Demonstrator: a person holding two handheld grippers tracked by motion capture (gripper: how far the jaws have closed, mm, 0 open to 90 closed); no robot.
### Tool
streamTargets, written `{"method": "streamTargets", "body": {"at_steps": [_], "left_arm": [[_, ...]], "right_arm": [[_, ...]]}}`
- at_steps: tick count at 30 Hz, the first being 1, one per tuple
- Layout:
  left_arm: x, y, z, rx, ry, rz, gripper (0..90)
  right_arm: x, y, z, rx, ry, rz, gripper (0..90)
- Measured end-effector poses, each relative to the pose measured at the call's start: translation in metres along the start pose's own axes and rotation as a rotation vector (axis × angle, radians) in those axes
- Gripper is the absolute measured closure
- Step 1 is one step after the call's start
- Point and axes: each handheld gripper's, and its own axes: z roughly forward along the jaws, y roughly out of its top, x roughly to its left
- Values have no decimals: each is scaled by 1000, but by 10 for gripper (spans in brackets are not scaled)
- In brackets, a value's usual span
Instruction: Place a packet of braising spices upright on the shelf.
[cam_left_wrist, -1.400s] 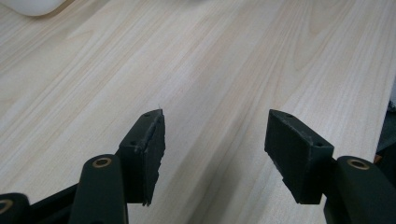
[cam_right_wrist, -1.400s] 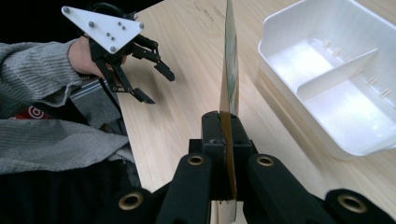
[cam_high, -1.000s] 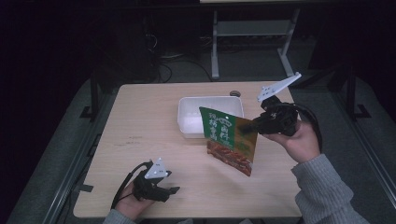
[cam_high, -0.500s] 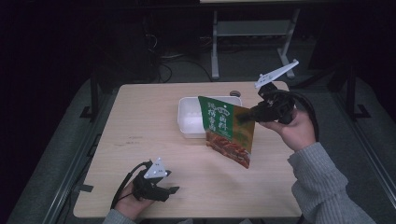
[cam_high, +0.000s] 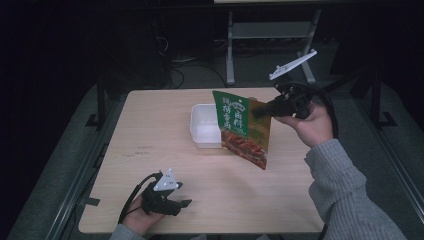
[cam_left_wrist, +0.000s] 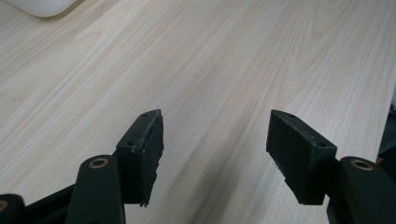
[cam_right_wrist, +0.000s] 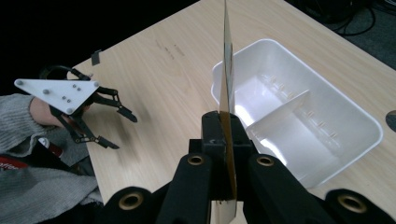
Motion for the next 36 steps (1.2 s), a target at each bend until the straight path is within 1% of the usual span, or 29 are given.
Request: {"method": "streamTargets", "body": {"at_steps": [7, 12, 18, 21, 25, 27, 28, 34, 35, 36], "left_arm": [[0, 0, 0, 2, -1, -3, 358], [1, -1, -1, 0, -1, -4, 357], [2, -1, -1, -2, -2, -3, 356], [2, -1, -1, -2, -2, -2, 356], [2, -1, -1, -3, -4, -2, 355], [2, -1, -1, -2, -4, -2, 355], [1, -1, -1, -2, -5, -2, 354], [1, -1, -1, -4, -5, -2, 354], [1, -1, -1, -4, -5, -2, 354], [1, -1, -1, -5, -5, -2, 353]], "right_arm": [[-8, 15, 1, -13, -34, 16, 900], [-13, 21, 1, -23, -54, 23, 900], [-24, 31, 2, -35, -91, 43, 900], [-27, 33, 2, -36, -105, 49, 900], [-35, 37, 5, -46, -143, 64, 900], [-36, 37, 5, -46, -149, 68, 900], [-39, 38, 7, -49, -169, 69, 900], [-48, 40, 11, -65, -204, 87, 900], [-48, 40, 11, -65, -204, 87, 900], [-52, 41, 13, -65, -218, 96, 900]]}}
